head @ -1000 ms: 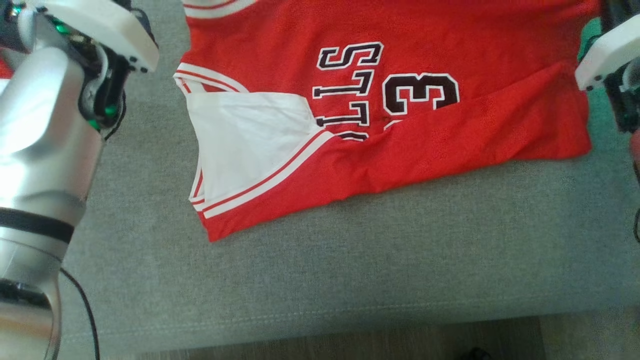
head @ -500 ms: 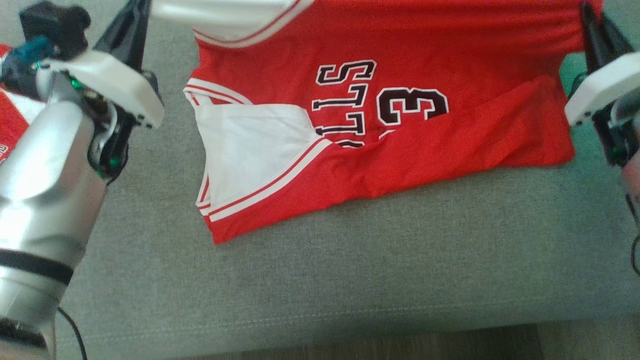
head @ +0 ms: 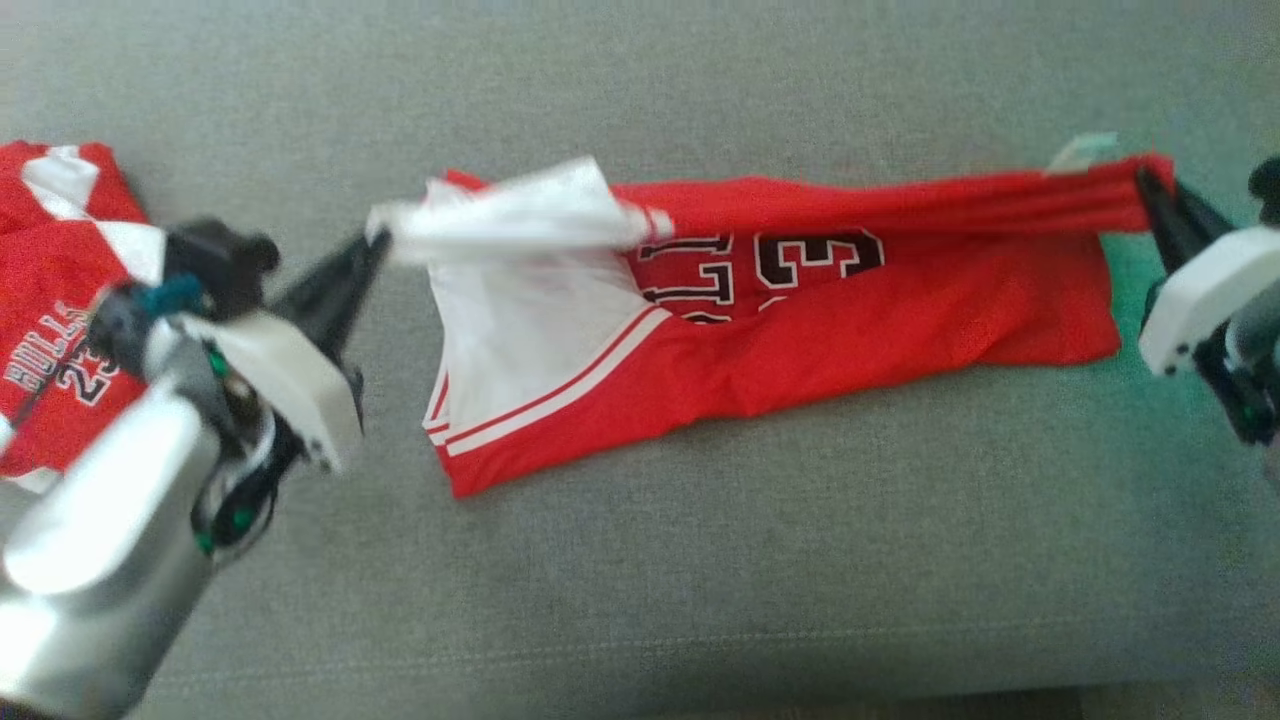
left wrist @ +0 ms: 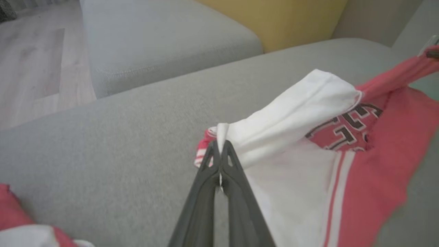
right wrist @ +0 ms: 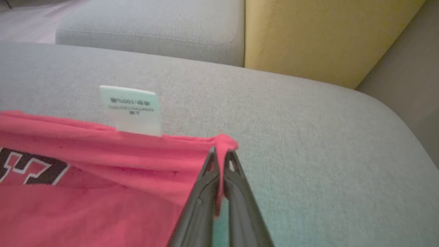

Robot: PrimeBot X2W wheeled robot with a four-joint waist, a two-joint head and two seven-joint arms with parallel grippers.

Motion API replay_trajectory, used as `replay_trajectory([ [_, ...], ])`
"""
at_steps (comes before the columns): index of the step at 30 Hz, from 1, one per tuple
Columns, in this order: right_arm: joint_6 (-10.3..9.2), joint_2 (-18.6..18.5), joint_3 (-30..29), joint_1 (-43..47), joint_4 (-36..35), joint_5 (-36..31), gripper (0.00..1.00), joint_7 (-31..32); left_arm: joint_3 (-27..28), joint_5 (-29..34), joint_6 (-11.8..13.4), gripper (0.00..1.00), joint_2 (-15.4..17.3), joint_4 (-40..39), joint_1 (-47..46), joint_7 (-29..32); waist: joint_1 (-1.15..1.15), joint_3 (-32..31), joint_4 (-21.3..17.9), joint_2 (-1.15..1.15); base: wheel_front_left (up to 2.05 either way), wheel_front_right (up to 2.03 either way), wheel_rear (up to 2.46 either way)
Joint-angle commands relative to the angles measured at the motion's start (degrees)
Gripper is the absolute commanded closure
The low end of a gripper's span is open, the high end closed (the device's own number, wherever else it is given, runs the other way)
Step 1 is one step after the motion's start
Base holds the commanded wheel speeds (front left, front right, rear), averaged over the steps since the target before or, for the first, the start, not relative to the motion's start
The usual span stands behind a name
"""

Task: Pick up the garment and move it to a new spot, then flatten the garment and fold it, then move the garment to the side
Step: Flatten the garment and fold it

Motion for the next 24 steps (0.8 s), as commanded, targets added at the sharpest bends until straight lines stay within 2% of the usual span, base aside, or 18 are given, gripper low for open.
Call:
replay_trajectory([
  [1, 0.37, -2.59, 1.13, 1.95, -1.58, 1.75, 1.00, 0.84, 1.92, -0.63, 0.88, 1.00, 4.15, -3.80, 0.00, 1.71, 0.00, -1.14, 0.56, 0.00, 0.00, 0.00, 0.00],
  [7, 0.37, -6.48, 5.66, 4.70, -4.81, 5.79, 1.00, 5.39, -0.46, -1.88, 2.84, 1.00, 7.80, -14.11, 6.49, 7.98, 0.00, -2.80, 1.34, 0.00, 0.00, 0.00, 0.00],
  [14, 0.37, -8.91, 8.54, 5.75, -7.35, 9.77, 1.00, 10.32, -2.08, -2.32, 4.04, 1.00, 9.40, -17.98, 9.60, 11.02, 0.00, -3.39, 1.17, 0.00, 0.00, 0.00, 0.00],
  [15, 0.37, -9.19, 9.05, 5.88, -7.90, 10.32, 0.84, 11.05, -2.40, -2.36, 4.02, 1.00, 9.45, -18.14, 9.93, 11.35, 0.00, -3.49, 1.09, 0.00, 0.00, 0.00, 0.00],
  [16, 0.37, -9.54, 9.40, 5.91, -8.41, 10.75, 0.35, 11.46, -2.59, -2.50, 4.18, 1.00, 9.43, -18.19, 10.26, 11.64, 0.00, -3.60, 1.01, 0.00, 0.00, 0.00, 0.00],
  [17, 0.37, -9.84, 9.59, 5.93, -8.57, 11.28, 0.00, 12.09, -2.83, -2.38, 4.42, 0.95, 9.53, -18.11, 10.50, 11.98, 0.00, -3.74, 0.89, 0.00, 0.00, 0.00, 0.00],
  [18, 0.37, -10.10, 9.90, 6.01, -8.65, 11.74, 0.00, 13.07, -3.14, -1.90, 4.67, 0.41, 9.69, -18.04, 10.62, 12.16, 0.00, -3.91, 0.76, 0.00, 0.00, 0.00, 0.00],
  [19, 0.37, -10.42, 10.44, 6.05, -9.15, 11.97, 0.00, 13.87, -3.22, -1.48, 5.08, 0.00, 9.72, -17.93, 10.69, 12.01, 0.00, -4.08, 0.64, 0.00, 0.00, 0.00, 0.00],
  [24, 0.37, -12.60, 10.84, 5.63, -10.91, 13.29, 0.00, 15.37, -2.41, -1.37, 6.57, 0.00, 9.08, -17.37, 10.91, 10.18, 0.00, -5.16, 0.25, 0.00, 0.00, 0.00, 0.00],
])
